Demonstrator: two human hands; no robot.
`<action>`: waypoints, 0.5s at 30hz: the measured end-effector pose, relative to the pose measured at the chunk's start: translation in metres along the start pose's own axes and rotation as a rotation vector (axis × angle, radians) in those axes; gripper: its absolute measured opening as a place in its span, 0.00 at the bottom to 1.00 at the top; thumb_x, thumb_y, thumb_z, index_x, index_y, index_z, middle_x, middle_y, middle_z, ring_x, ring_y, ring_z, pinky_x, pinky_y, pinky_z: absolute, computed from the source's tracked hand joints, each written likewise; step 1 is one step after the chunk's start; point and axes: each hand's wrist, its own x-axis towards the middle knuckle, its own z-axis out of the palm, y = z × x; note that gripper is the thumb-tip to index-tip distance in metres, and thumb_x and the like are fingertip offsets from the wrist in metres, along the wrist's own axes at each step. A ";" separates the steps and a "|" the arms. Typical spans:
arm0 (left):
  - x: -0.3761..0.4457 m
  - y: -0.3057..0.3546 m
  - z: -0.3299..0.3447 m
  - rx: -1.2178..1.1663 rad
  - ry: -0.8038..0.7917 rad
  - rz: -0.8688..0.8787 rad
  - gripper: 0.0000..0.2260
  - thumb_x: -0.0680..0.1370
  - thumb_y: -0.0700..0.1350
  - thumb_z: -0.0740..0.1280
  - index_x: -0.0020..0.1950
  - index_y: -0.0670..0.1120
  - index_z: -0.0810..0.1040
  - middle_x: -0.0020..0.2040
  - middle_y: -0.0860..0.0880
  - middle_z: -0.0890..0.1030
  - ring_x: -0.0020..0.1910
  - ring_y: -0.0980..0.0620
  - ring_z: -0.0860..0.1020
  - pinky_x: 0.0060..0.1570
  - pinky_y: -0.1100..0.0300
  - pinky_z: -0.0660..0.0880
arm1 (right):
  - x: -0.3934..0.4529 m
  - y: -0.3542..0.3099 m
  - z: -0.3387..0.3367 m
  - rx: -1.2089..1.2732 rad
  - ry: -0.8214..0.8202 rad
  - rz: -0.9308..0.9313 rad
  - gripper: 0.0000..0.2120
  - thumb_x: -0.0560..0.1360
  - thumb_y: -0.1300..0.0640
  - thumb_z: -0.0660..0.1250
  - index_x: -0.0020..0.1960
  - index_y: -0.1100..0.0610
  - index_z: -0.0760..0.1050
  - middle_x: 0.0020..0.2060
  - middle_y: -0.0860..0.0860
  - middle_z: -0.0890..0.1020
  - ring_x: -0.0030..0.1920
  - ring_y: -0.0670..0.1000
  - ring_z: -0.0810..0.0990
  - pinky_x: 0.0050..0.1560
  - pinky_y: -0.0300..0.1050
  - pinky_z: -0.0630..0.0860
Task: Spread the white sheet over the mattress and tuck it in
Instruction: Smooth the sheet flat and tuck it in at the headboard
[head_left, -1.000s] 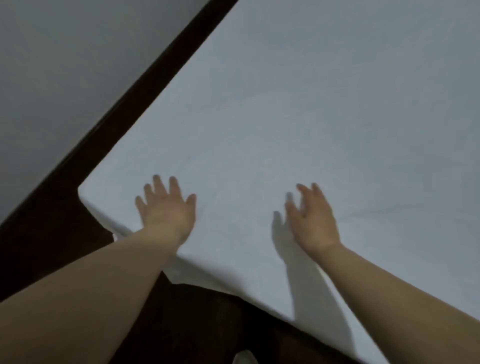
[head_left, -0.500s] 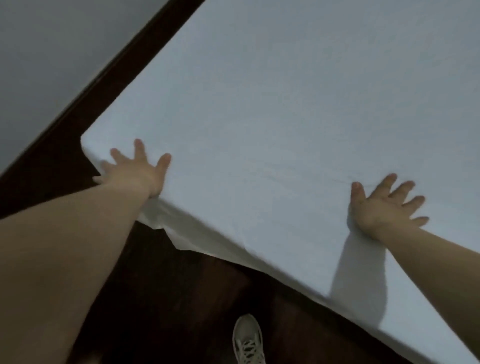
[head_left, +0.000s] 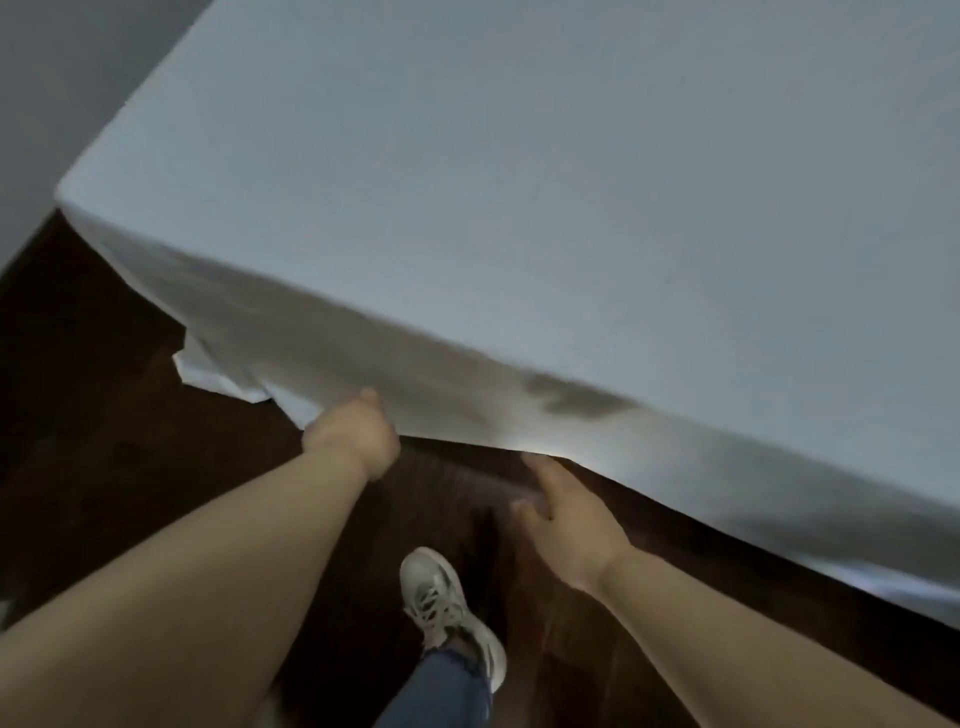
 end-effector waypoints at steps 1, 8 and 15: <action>-0.010 0.013 0.023 0.050 -0.072 0.073 0.17 0.80 0.49 0.58 0.67 0.44 0.67 0.65 0.41 0.71 0.63 0.40 0.72 0.59 0.50 0.71 | -0.019 0.031 0.011 0.041 -0.044 0.152 0.28 0.80 0.48 0.58 0.77 0.49 0.54 0.78 0.49 0.50 0.76 0.53 0.59 0.74 0.47 0.59; -0.002 0.113 0.162 0.223 -0.258 0.396 0.20 0.79 0.50 0.59 0.70 0.47 0.67 0.68 0.44 0.66 0.66 0.43 0.69 0.64 0.48 0.70 | -0.036 0.202 0.050 0.038 -0.164 0.633 0.23 0.80 0.52 0.58 0.72 0.59 0.64 0.69 0.56 0.71 0.68 0.55 0.71 0.65 0.44 0.68; 0.082 0.176 0.278 0.345 -0.216 0.535 0.26 0.77 0.50 0.62 0.74 0.48 0.62 0.76 0.43 0.54 0.73 0.40 0.59 0.69 0.47 0.65 | 0.049 0.299 0.107 0.038 -0.015 0.595 0.22 0.81 0.50 0.57 0.71 0.58 0.66 0.69 0.55 0.72 0.68 0.55 0.71 0.66 0.44 0.68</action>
